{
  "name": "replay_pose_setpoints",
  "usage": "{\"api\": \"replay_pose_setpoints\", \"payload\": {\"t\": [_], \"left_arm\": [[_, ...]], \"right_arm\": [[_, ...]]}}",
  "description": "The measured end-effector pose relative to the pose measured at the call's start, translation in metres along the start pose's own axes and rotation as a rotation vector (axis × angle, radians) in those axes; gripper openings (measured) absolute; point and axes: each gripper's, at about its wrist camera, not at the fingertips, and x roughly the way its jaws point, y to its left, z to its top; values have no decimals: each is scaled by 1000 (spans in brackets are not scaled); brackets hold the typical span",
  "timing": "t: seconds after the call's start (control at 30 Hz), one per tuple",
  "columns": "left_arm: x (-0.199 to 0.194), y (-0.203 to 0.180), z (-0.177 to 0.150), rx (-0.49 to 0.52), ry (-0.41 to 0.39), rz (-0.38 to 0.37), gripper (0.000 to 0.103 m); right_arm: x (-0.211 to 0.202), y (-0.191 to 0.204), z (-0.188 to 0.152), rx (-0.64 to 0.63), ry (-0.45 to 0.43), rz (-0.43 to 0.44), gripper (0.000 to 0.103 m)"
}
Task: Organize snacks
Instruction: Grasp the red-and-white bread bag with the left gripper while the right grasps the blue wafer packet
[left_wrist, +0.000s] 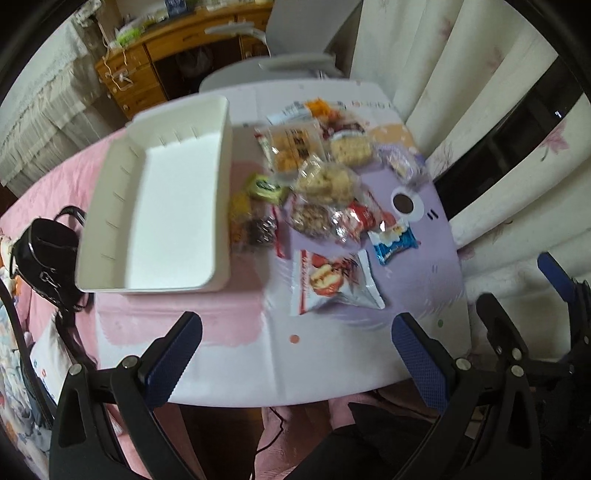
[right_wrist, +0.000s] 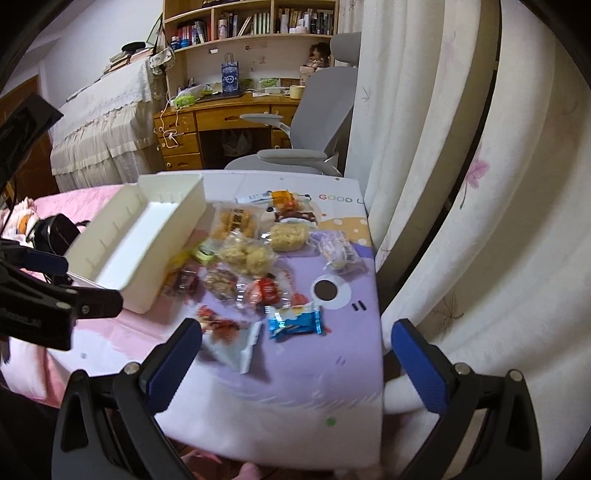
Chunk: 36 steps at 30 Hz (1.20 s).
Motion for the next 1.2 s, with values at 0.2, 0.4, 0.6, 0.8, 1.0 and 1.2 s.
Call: {"api": "replay_pose_setpoints", "payload": {"t": [0.2,0.4,0.6,0.8,1.0,1.2], "left_arm": [[47,-21,19,-31,120,-7,102],[97,-36,34,-54,237,20,102],[141,-35,41,-86,343,45,102],[176,-29,44,-148,437,21,101],[201,-23,44,-180,491,3,92],[223,-16,41,-207,542,-41,90]], "right_arm": [[42,-20,-11,-47,-66,43,103],[89,-27,-22,-78,-73,61,103],[132,-26,-31,-103,-16,126,103],[166,-21,-34,-112,52,159,103],[187,-20,-37,-109,112,193,96],[201,-16,-39,-128,161,222,83]]}}
